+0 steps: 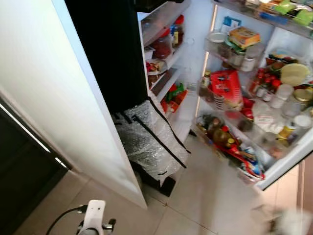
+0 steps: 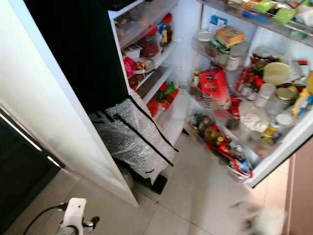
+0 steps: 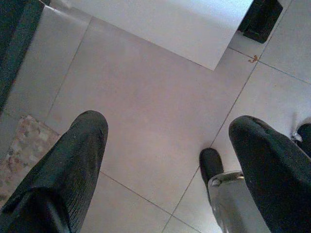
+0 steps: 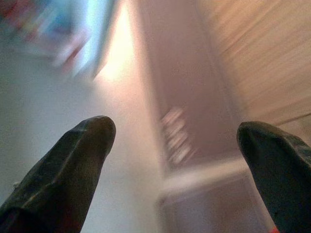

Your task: Restocking fridge

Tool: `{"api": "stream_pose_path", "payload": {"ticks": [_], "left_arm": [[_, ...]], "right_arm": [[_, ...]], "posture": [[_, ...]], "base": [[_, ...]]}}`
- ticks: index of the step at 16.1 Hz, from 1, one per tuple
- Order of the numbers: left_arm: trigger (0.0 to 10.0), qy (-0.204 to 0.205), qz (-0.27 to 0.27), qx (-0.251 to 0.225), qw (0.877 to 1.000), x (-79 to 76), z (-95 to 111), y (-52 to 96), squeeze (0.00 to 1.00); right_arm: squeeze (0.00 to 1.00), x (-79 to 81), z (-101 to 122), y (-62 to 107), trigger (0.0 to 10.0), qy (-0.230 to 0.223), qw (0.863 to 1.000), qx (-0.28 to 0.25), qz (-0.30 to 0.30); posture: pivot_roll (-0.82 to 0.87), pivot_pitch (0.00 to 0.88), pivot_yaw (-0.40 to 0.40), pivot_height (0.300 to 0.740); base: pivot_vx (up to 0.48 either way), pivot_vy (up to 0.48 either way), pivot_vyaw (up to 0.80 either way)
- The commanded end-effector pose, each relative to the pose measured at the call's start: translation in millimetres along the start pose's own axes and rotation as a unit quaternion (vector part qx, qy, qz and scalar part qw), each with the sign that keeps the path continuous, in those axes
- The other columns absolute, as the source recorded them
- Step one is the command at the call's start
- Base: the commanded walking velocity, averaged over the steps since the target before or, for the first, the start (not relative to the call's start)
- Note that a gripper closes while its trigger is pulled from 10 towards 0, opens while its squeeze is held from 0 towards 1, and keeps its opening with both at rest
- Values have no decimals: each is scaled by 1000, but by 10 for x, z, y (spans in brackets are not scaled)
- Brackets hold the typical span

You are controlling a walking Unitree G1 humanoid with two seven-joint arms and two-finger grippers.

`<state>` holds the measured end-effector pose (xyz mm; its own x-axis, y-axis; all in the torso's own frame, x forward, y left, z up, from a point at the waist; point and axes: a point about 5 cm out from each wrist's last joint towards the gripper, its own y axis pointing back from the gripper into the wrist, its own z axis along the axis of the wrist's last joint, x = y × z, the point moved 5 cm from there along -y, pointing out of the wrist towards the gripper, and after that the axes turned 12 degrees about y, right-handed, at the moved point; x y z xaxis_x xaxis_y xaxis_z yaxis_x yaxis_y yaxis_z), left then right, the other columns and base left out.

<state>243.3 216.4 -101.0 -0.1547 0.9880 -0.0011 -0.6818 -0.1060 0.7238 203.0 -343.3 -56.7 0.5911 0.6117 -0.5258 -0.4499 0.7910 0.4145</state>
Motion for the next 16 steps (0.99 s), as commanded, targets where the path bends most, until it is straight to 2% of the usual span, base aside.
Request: {"api": "stream_pose_path", "payload": {"ticks": [1,5,8,9,11,13,16], "left_arm": [[10000,-3,4,13,1000,30,-90,18,0],[10000,-4,4,12,1000,23,-75,14,0],[10000,-4,4,8,1000,19,-45,7,0],[10000,-4,5,9,1000,24,-45,7,0],[10000,2,10,7,1000,36,-45,9,0],[10000,14,14,9,1000,16,-77,13,0],[10000,34,20,21,999,-20,-195,36,0]], "right_arm": [[0,36,-49,62,10000,-15,1000,10,-17],[0,-210,196,-37,10000,-47,995,-27,-86],[0,-624,404,-129,10000,-86,978,-55,-180],[0,-659,449,-140,10000,-90,977,-62,-186],[0,-744,685,-187,10000,-106,971,-98,-189],[0,-736,857,-202,10000,-102,970,-124,-182],[0,-771,998,-223,10000,-85,969,-146,-180]], "posture": [[35,96,57,729],[34,93,54,729],[26,87,52,729],[26,87,52,729],[18,81,31,729],[7,79,0,729],[-11,76,-52,729]], "base": [[0,0,0],[0,0,0],[0,0,0],[0,0,0],[0,0,0],[0,0,0],[0,0,0]]}}
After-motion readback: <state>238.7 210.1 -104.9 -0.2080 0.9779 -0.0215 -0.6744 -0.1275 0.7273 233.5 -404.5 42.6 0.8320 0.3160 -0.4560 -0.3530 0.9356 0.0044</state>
